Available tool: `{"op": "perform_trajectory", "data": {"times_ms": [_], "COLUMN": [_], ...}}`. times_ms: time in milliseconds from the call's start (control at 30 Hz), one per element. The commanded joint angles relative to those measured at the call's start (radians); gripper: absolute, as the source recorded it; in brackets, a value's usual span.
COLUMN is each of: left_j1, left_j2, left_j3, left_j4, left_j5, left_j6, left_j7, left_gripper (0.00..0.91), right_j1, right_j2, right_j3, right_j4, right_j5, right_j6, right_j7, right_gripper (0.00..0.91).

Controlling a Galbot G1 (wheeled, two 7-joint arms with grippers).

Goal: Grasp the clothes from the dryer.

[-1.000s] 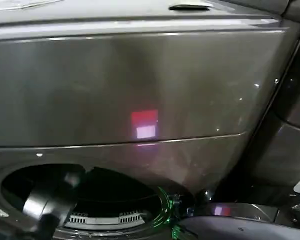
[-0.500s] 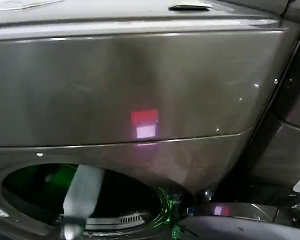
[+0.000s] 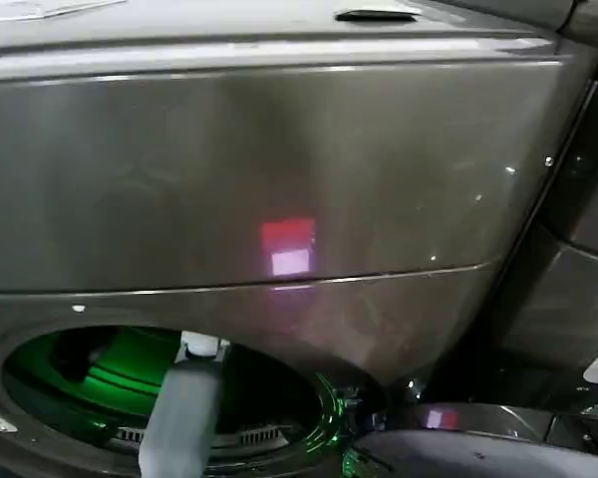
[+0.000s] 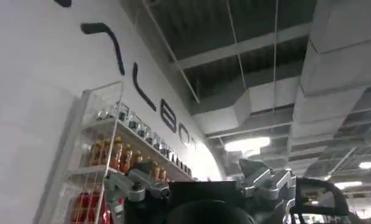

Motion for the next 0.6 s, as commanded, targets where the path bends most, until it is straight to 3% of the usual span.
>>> {"op": "perform_trajectory", "data": {"times_ms": [33,600], "left_j1": [0.019,0.015], "left_j2": [-0.014,0.002], "left_j3": [0.009,0.026], "left_j4": [-0.015,-0.029], "left_j5": [0.002,0.002], "left_j6": [-0.043,-0.039], "left_j7": [-0.046,-0.010], "left_gripper": [0.000,0.000], "right_j1": [-0.002,-0.021], "right_j2": [-0.007,-0.001], "right_j3": [0.009,0.039], "right_j4": [-0.006,0.007], "right_j5": [0.000,-0.002], "right_j6": [0.012,-0.007], "right_j7": [-0.001,-0.023], "right_gripper": [0.907,0.907]}}
